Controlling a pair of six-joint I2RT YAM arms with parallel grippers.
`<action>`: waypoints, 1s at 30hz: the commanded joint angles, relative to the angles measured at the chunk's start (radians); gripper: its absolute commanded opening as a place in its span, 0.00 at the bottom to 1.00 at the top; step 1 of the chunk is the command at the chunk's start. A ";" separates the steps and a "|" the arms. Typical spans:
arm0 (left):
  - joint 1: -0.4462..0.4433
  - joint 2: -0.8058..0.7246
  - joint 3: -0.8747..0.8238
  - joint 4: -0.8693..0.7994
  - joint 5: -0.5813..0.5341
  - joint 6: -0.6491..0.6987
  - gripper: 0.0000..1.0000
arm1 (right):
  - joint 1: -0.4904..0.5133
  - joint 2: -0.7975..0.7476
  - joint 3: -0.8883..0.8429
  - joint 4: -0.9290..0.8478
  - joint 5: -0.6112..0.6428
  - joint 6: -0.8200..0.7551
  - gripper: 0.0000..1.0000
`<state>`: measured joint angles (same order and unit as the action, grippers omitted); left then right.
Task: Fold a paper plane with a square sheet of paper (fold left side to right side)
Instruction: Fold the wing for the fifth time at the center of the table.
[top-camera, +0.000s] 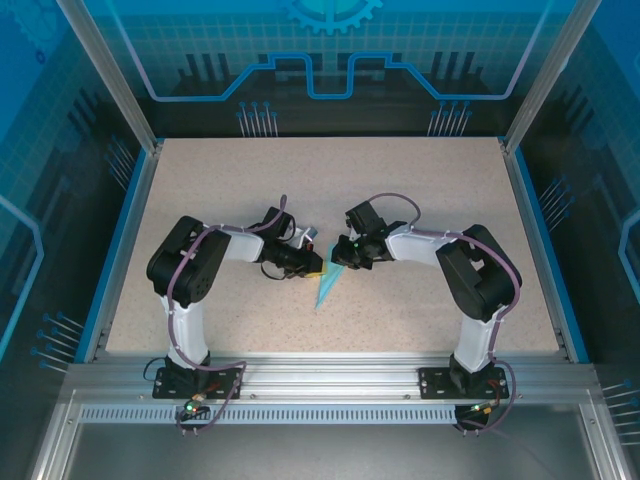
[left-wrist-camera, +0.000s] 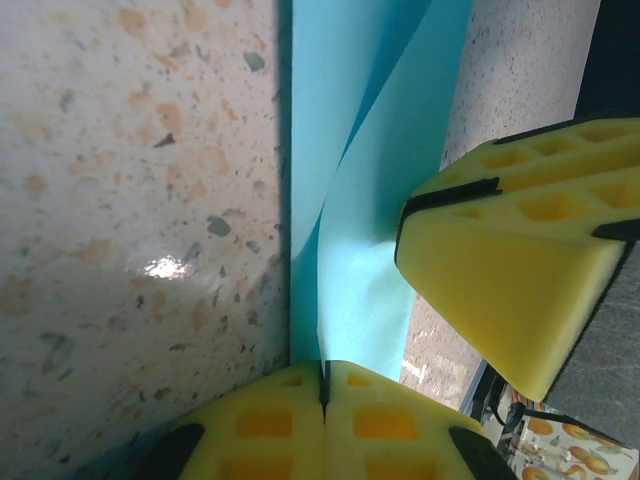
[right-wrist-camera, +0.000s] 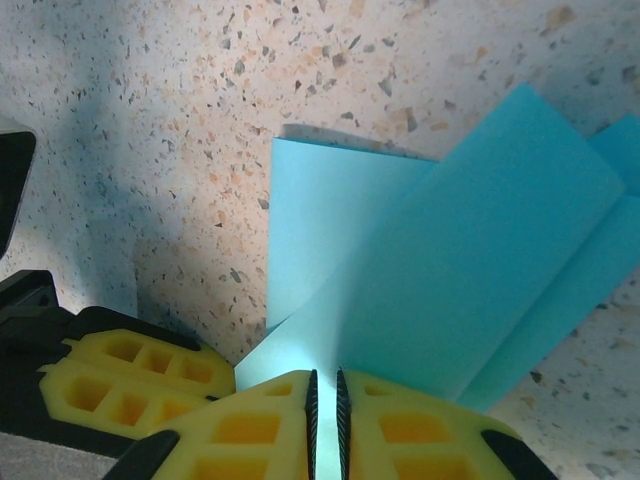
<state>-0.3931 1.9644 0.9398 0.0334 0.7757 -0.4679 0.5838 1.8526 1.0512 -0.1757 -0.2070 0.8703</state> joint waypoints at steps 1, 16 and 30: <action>-0.007 0.065 -0.003 -0.020 -0.088 0.034 0.02 | 0.004 0.016 -0.006 -0.029 0.018 -0.002 0.16; -0.016 0.059 0.005 -0.019 -0.078 0.015 0.07 | -0.003 0.021 -0.095 0.005 0.023 0.033 0.13; 0.008 -0.223 0.014 -0.226 -0.132 0.034 0.32 | -0.012 0.017 -0.152 0.038 0.020 0.042 0.12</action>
<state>-0.3878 1.8141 0.9417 -0.0940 0.6693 -0.4641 0.5751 1.8366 0.9428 -0.0551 -0.2089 0.9085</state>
